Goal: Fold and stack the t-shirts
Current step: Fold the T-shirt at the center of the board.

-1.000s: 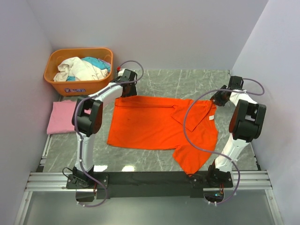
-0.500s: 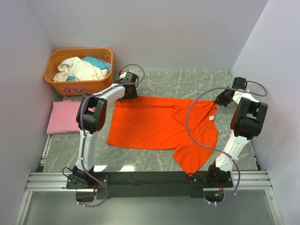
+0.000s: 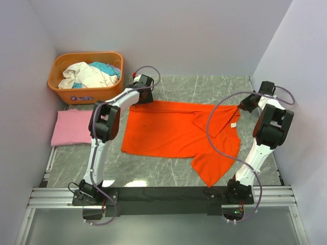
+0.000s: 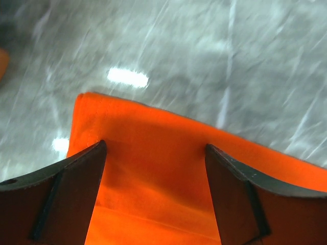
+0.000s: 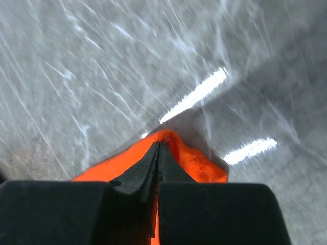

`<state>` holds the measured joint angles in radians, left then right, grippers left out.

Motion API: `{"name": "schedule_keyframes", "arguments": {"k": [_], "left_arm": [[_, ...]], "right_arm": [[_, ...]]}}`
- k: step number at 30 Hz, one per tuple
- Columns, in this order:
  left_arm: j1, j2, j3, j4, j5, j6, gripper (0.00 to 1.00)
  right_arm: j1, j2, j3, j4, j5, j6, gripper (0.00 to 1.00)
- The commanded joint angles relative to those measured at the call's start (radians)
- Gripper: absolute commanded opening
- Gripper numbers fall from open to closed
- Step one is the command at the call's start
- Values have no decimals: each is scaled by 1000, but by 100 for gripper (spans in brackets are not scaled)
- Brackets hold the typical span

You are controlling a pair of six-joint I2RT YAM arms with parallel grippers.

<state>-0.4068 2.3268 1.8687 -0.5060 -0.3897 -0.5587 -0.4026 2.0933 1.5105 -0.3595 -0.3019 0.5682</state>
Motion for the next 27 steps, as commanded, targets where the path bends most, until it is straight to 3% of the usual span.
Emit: {"name": "schedule_keyframes", "arguments": {"k": [1,5,10,15,17,22,27], "left_arm": [[10,48,104,-16,-5,29,83],[17,100,188,-12,6,40,84],[17,22,173,67,20,72,90],[17,-191,110,55,40,62,93],[10,-304,75,11,46,37,94],[-29,-556,-150,-115,45,-33,96],[-52,-845,-517,-236,57,-151,95]], "right_arm": [[-18,23,92,40,-5,-8,0],[-18,37,128,54,-16,-21,1],[-16,-9,155,27,-2,-37,21],[4,-195,120,-50,93,-59,47],[21,-298,97,-120,166,-74,52],[90,-518,-64,-295,335,-110,61],[100,-785,-312,-341,345,-94,63]]}}
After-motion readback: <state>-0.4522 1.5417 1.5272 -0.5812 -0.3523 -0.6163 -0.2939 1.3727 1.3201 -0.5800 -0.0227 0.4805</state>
